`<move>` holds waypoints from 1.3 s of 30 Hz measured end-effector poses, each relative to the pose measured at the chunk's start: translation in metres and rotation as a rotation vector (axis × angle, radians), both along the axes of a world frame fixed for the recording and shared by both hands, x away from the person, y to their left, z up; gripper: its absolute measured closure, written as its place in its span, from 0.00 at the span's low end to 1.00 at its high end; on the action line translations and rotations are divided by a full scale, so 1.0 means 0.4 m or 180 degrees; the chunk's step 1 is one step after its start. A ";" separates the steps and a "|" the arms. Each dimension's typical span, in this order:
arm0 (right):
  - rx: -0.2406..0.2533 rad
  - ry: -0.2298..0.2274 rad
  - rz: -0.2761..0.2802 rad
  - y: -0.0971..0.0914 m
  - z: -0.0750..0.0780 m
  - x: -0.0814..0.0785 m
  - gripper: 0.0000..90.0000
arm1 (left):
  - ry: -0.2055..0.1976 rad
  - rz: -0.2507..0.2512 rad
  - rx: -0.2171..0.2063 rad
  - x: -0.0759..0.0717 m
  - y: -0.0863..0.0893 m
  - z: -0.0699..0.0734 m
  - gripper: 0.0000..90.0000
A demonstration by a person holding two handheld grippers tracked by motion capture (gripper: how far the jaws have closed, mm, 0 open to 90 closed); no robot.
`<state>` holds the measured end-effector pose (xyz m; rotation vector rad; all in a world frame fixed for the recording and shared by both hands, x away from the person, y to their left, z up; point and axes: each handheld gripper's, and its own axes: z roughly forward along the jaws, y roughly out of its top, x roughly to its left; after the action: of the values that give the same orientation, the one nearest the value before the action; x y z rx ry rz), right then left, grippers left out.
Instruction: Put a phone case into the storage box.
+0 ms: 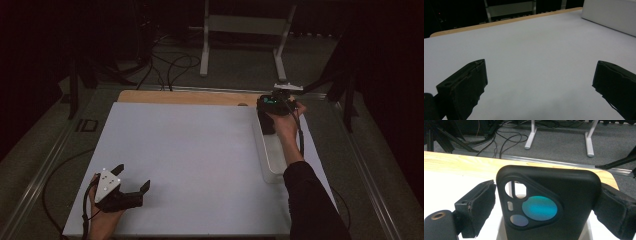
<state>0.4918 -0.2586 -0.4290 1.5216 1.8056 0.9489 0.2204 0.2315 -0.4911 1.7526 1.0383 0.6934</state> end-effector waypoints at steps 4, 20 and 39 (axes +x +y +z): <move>0.0036 -0.0004 0.0017 -0.007 0.001 0.001 0.09 | 0.0006 0.0001 0.0002 0.000 0.000 0.000 0.00; 0.0052 -0.0067 0.0088 -0.011 0.029 -0.013 0.09 | 0.0002 0.0002 -0.0006 0.000 0.001 0.000 0.00; 0.0168 -0.0165 0.0676 0.012 0.056 -0.173 0.10 | 0.0017 0.0021 -0.0034 0.001 0.000 0.006 0.00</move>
<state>0.4227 -0.2539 -0.4066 1.3417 1.9465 1.1340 0.2206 0.2314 -0.4888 1.7433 1.0501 0.6864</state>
